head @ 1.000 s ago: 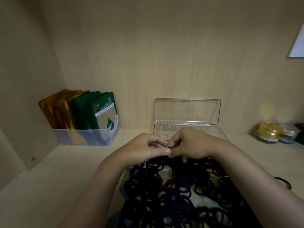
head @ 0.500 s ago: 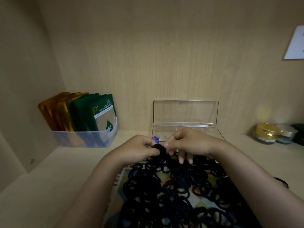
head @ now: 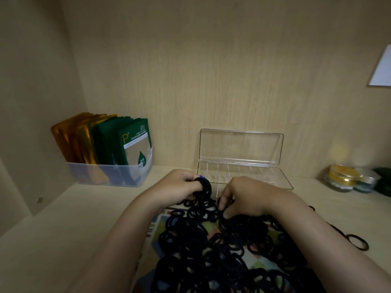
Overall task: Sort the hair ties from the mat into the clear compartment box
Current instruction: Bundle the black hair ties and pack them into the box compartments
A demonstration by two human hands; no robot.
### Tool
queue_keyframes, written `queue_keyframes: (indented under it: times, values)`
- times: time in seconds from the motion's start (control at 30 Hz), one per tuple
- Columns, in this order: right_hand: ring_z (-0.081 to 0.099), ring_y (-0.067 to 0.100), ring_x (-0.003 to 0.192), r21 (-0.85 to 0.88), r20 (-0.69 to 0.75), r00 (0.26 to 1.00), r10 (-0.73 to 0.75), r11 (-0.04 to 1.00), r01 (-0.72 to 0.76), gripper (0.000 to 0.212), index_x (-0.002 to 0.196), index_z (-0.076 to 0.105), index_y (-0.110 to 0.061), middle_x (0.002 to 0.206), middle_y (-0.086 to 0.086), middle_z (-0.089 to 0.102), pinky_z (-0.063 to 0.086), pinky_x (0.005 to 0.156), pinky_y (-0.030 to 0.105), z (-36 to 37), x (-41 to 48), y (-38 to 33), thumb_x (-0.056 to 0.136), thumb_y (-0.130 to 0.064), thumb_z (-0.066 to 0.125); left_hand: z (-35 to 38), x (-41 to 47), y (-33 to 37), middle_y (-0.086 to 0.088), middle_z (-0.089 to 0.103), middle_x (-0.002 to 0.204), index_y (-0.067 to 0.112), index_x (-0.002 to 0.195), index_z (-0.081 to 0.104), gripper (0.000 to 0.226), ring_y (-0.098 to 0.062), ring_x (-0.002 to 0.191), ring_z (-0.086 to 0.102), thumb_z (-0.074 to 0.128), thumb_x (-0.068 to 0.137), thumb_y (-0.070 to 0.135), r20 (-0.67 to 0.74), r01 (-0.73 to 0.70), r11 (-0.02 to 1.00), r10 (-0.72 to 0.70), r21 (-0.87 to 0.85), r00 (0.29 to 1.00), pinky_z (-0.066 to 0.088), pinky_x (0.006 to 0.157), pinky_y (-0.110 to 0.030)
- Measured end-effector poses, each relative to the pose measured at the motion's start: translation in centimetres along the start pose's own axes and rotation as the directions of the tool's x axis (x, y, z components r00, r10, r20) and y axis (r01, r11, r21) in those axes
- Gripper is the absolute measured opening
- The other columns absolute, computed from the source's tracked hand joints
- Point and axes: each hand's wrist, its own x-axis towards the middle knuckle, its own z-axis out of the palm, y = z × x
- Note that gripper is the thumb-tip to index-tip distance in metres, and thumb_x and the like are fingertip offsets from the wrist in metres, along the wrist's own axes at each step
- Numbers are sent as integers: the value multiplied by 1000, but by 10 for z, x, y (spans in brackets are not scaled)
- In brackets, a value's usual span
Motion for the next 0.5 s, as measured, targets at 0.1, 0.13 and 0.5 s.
queue_keyframes:
  times: [0.1,0.13,0.5]
  values:
    - [62,-8,73,10,-17,1000,-13,1000,13,6,87,77,-33,85,-21,69,46,68,17,-2,-1,0,81,-31,78,-2,0,-2,3,63,68,6,92,75,25,-6,58,57,65,90,29,-15,22,1000,-22,-3,1000,43,61,-19]
    - [61,-9,64,42,-22,1000,-21,999,22,4,87,78,-31,82,-19,70,42,62,15,-3,-2,0,82,-30,78,-3,0,-1,0,63,70,6,90,75,25,-10,61,57,66,88,29,-8,15,1000,-15,1,1000,44,64,-23]
    - [54,16,42,680,-249,966,-71,697,227,10,95,81,-17,80,4,76,34,41,23,-25,-15,-9,89,-17,72,11,3,1,-2,74,74,13,87,71,10,-5,56,66,73,88,23,-113,-56,997,51,-47,992,52,54,-18]
